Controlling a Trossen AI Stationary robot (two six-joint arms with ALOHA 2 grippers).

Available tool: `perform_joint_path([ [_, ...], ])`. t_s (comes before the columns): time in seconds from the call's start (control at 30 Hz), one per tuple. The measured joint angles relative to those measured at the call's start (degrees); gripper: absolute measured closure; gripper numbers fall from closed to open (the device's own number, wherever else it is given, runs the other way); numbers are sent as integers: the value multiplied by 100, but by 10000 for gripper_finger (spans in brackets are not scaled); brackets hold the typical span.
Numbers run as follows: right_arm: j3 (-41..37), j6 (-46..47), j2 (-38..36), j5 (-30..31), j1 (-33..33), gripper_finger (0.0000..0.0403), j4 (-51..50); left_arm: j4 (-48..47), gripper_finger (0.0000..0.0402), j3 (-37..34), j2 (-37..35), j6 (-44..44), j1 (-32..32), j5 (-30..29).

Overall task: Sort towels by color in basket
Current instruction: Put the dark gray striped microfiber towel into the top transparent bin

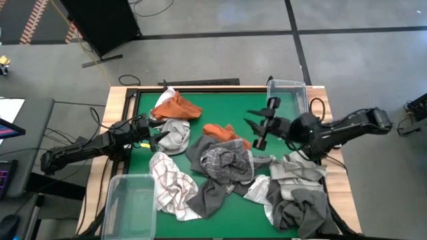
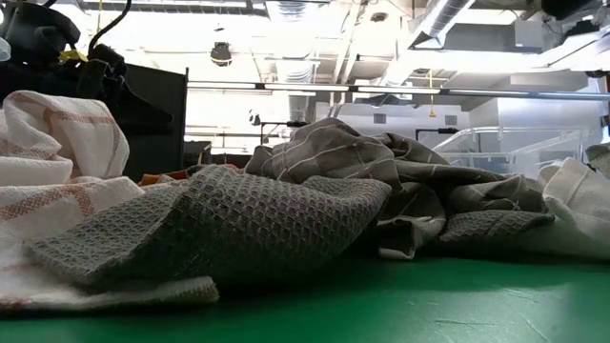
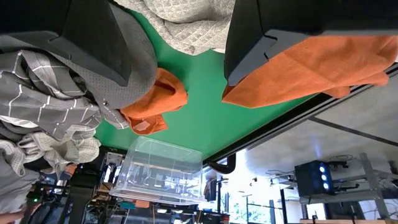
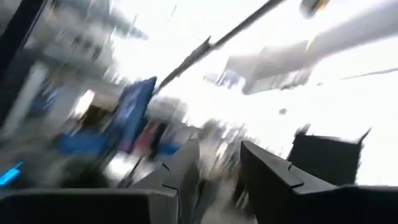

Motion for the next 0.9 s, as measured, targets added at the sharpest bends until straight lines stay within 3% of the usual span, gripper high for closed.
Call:
perform_joint_path([
  [0.13, 71, -744, 242, -110, 28, 253, 1589, 0, 157, -1, 0, 2, -1, 0],
  [0.27, 447, -687, 35, -124, 25, 253, 1227, 0, 157, -1, -1, 0, 0, 0],
  [0.43, 1422, -286, -144, -123, -18, 253, -1862, 0, 157, -1, 0, 0, -1, 0],
  [0.9, 4190, 158, 917, -188, -252, 253, -9038, 0, 157, -1, 0, 2, -1, 0],
])
